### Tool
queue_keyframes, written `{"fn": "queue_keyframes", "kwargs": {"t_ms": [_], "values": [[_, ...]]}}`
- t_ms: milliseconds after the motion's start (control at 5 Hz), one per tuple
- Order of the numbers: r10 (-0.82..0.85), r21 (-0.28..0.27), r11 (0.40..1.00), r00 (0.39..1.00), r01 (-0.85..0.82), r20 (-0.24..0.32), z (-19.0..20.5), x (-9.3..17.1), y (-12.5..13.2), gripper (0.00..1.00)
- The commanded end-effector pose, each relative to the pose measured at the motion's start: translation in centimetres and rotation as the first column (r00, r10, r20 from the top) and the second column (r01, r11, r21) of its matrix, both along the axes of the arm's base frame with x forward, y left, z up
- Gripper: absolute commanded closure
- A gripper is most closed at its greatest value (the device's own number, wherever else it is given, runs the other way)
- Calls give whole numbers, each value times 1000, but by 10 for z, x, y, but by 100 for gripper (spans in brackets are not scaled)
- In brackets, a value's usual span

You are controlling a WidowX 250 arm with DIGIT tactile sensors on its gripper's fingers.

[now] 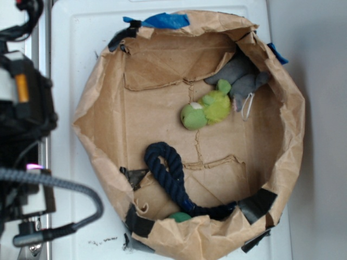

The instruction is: Grab the green animal.

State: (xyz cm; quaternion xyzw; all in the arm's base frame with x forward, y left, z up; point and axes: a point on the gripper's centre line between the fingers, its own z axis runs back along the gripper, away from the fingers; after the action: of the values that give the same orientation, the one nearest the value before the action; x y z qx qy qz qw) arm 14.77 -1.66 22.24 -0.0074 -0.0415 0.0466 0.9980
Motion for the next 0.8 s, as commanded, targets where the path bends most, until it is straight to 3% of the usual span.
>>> {"fn": "queue_keyframes", "kwargs": {"t_ms": [0, 200, 400, 600], "values": [[32, 31, 999, 998, -34, 58, -16, 47, 1, 0], [21, 39, 999, 997, -24, 70, -38, 83, 6, 0], [35, 28, 999, 997, -37, 71, -51, 102, 11, 0], [47, -20, 999, 997, -46, 56, -73, 124, 14, 0]]}}
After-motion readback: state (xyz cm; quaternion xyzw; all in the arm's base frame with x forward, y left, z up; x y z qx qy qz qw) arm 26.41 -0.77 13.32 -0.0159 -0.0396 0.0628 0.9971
